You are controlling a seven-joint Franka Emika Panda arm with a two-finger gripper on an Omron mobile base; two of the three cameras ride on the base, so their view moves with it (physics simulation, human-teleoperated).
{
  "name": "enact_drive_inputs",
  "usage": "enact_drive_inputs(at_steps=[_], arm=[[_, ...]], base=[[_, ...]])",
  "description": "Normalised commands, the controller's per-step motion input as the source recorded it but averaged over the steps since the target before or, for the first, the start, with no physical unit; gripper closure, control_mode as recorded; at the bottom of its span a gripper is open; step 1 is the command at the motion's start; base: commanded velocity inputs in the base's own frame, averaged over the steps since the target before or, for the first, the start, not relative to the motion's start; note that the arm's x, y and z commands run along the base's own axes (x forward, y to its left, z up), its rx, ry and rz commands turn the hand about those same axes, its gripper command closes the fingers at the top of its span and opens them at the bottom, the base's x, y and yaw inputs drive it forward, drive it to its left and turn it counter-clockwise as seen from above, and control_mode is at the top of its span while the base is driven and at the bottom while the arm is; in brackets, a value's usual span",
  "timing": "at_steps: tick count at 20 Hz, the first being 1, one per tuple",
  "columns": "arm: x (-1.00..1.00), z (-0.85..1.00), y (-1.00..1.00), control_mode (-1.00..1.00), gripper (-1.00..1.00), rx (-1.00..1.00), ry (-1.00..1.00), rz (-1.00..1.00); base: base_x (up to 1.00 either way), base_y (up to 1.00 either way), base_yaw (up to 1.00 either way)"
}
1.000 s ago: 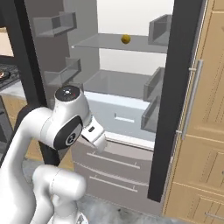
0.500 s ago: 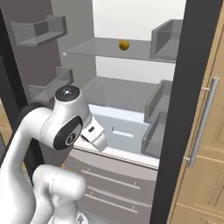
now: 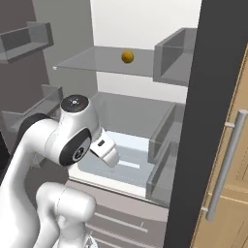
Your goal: Place the cold items (lemon and squash) from the fridge in one tupperware on the dining counter. Place the warm items (hot dog and kebab skewer) in the stove area in another tupperware.
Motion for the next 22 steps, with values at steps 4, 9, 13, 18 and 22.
enact_drive_inputs(at_steps=[4, 9, 13, 18, 22], arm=[[0.00, 0.00, 0.00, 1.00, -1.00, 0.00, 0.00, 0.00], [0.00, 0.00, 0.00, 1.00, -1.00, 0.00, 0.00, 0.00], [0.00, 0.00, 0.00, 1.00, -1.00, 0.00, 0.00, 0.00], [0.00, 0.00, 0.00, 1.00, -1.00, 0.00, 0.00, 0.00], [0.00, 0.00, 0.00, 1.00, -1.00, 0.00, 0.00, 0.00]], base=[[0.29, -0.31, -0.18], [0.21, -0.26, -0.26], [0.43, -0.04, -0.19], [0.73, 0.07, -0.01], [0.71, 0.00, 0.06]])
